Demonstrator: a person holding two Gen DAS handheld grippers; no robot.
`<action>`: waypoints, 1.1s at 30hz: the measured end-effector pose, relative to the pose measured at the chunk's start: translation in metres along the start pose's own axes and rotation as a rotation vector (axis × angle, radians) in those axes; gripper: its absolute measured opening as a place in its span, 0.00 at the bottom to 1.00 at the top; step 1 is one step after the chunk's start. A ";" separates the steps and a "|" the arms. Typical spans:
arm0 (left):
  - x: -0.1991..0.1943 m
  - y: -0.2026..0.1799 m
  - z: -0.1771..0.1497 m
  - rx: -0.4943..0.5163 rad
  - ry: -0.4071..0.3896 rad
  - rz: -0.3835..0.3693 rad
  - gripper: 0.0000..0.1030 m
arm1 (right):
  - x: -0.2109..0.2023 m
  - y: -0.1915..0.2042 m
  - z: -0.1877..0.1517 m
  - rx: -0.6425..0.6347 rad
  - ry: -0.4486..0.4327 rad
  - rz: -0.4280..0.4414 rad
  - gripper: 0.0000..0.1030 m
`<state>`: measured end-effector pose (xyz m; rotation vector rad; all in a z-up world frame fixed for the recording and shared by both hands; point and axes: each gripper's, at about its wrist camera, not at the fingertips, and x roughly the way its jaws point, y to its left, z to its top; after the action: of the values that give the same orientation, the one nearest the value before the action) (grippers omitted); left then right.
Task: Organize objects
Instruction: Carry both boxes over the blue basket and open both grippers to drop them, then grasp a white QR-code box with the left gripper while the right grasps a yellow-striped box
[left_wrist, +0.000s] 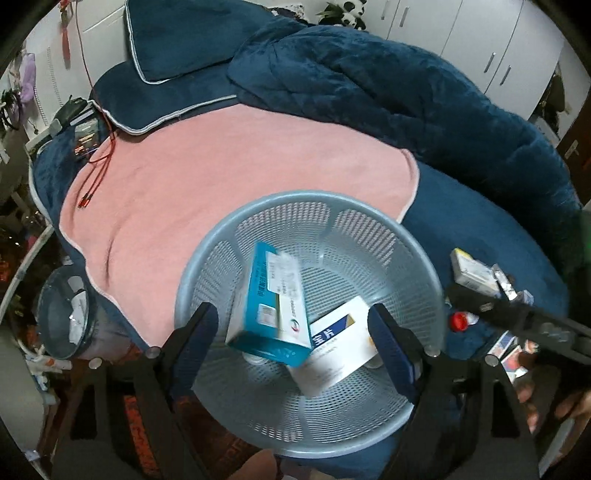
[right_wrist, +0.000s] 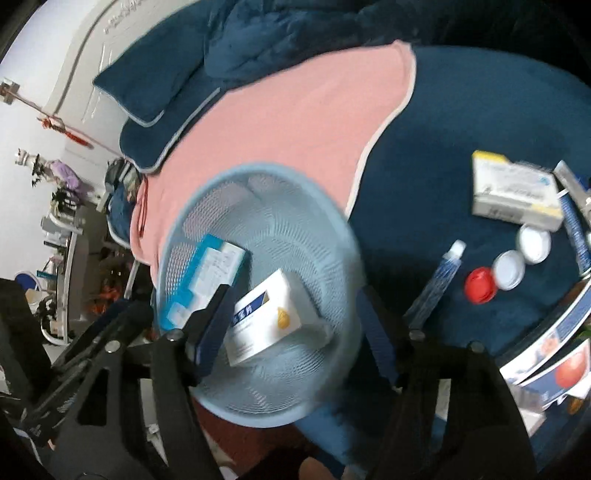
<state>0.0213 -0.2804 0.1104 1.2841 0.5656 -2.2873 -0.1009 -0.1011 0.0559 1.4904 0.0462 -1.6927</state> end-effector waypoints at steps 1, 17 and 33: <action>0.002 0.000 0.000 -0.003 0.005 0.005 0.84 | -0.005 0.000 0.001 -0.012 -0.020 -0.019 0.78; 0.006 -0.033 0.001 0.043 0.002 -0.024 0.99 | -0.033 -0.025 0.006 -0.281 -0.078 -0.219 1.00; 0.031 -0.104 0.003 0.186 0.043 -0.062 0.99 | 0.063 -0.114 0.088 -0.692 0.319 -0.232 1.00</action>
<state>-0.0542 -0.2036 0.0988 1.4241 0.4194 -2.4153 -0.2346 -0.1118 -0.0261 1.2215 0.9109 -1.3788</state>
